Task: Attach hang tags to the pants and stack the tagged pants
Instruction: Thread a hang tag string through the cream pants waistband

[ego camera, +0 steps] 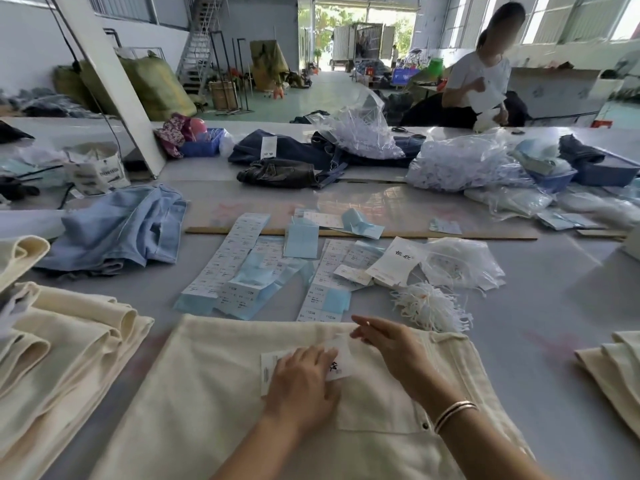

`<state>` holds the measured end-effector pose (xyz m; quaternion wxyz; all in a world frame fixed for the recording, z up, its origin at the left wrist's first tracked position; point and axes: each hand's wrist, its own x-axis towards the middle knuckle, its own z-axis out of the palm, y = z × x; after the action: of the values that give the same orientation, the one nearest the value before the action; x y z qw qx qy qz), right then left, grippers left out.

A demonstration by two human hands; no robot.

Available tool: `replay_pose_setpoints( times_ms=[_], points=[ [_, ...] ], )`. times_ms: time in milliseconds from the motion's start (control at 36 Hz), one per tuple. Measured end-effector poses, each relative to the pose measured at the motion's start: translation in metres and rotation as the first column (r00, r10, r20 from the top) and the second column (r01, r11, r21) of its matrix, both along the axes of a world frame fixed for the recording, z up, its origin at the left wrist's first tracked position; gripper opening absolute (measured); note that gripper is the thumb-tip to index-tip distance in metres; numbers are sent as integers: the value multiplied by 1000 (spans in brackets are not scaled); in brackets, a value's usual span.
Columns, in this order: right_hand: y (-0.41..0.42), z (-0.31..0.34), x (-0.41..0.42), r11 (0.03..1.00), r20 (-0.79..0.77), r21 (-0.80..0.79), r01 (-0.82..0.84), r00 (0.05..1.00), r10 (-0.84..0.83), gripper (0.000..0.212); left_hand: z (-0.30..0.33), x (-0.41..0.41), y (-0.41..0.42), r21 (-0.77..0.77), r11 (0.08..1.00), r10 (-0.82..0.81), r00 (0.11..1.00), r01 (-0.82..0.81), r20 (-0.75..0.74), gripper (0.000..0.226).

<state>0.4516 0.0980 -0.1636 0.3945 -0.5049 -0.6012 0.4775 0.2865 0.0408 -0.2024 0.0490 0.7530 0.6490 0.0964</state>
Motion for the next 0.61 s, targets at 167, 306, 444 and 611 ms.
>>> replay_pose_setpoints(
  times_ms=[167, 306, 444, 611],
  points=[
    [-11, -10, -7, 991, -191, -92, 92, 976, -108, 28, 2, 18, 2, 103, 992, 68, 996, -74, 62, 60],
    [-16, -17, -2, 994, -320, -91, 53, 944, -79, 31, 4, 22, -2, 250, 957, 34, 912, -148, 409, 23],
    [-20, -28, -1, 989, -348, -117, 85, 930, -121, 5, 3, 29, -1, -143, 914, 278, 330, -379, 902, 24],
    [-30, -37, -11, 993, -154, 48, 105, 983, -96, 15, 0, 27, 0, -294, 866, 353, 78, -405, 932, 23]
  ],
)
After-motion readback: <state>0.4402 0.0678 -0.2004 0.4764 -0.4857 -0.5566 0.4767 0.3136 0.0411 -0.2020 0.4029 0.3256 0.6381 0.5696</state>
